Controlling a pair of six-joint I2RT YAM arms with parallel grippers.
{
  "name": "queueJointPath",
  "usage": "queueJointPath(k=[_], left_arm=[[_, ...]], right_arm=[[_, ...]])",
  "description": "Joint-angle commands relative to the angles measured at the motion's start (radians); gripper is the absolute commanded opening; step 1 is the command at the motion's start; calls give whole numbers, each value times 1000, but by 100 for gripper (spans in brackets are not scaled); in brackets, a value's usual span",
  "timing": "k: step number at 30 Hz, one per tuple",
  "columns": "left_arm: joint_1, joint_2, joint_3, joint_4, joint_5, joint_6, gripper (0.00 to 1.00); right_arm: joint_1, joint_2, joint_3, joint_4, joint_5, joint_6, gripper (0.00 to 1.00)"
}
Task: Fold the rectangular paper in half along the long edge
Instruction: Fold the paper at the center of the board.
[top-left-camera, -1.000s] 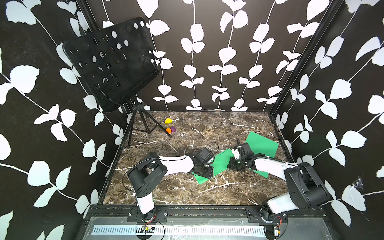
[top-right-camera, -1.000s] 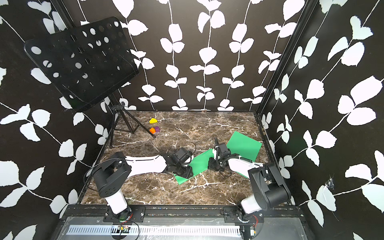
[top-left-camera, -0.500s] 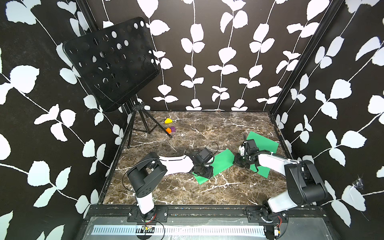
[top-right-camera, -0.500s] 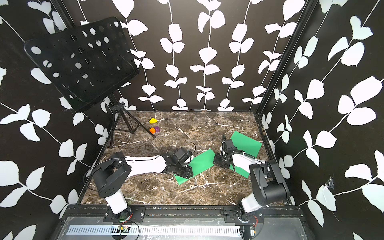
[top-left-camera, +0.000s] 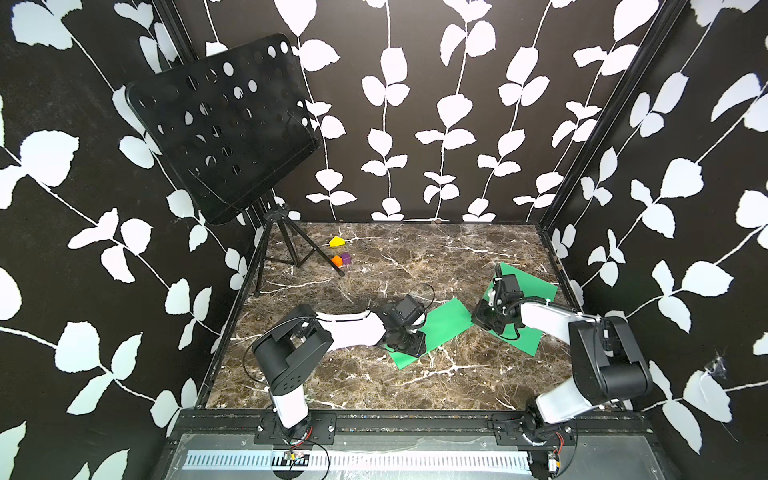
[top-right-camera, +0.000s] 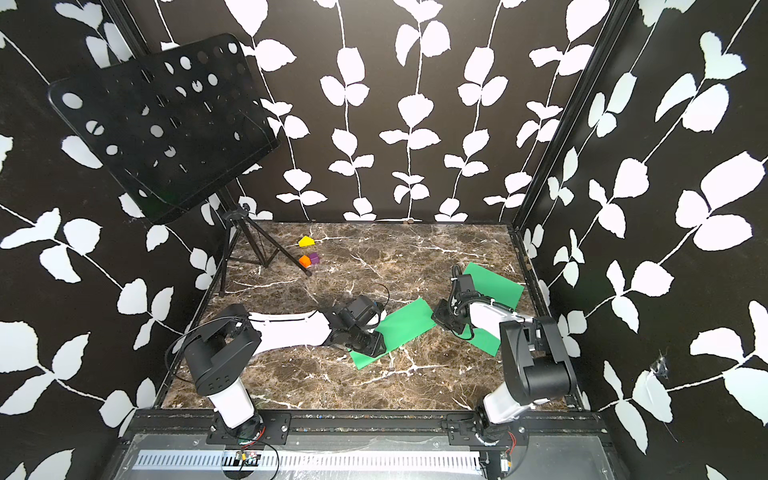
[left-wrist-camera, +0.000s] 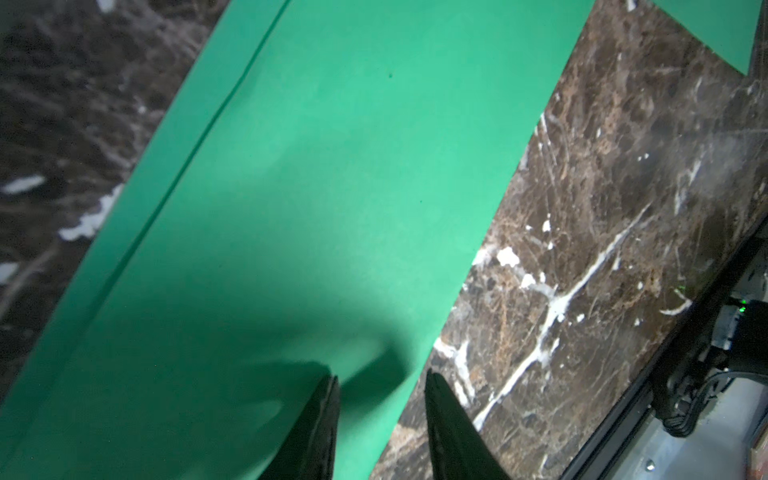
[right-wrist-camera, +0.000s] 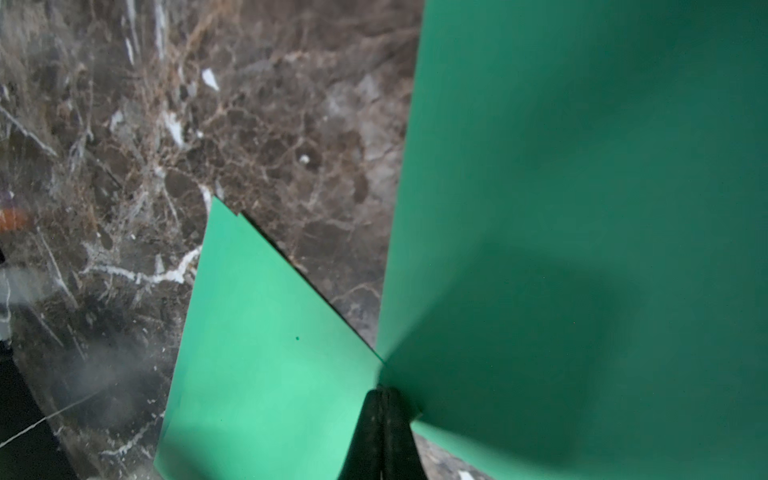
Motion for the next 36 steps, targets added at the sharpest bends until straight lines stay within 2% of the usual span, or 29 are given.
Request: queueJointPath(k=[1, 3, 7, 13, 16, 19, 22, 27, 34, 36], left_arm=[[13, 37, -38, -105, -43, 19, 38], [14, 38, -29, -96, -36, 24, 39], [14, 20, 2, -72, -12, 36, 40], [19, -36, 39, -64, -11, 42, 43], [23, -72, 34, -51, -8, 41, 44], [31, -109, 18, -42, -15, 33, 45], [39, -147, -2, -39, -27, 26, 46], [49, -181, -22, -32, -49, 22, 48], [50, -141, 34, -16, -65, 16, 50], [50, -103, 72, 6, -49, 19, 46]], right_arm=[[17, -57, -12, 1, 65, -4, 7], [62, -70, 24, -2, 64, -59, 11], [187, -2, 129, -11, 16, -141, 20], [351, 154, 210, 65, -109, -117, 18], [387, 214, 224, 78, -134, -94, 16], [390, 243, 220, 75, -124, -87, 14], [382, 258, 231, 34, -58, -108, 12], [325, 296, 244, 49, 20, -111, 9], [271, 311, 268, 139, 62, -43, 8], [272, 315, 256, 178, 38, -19, 8]])
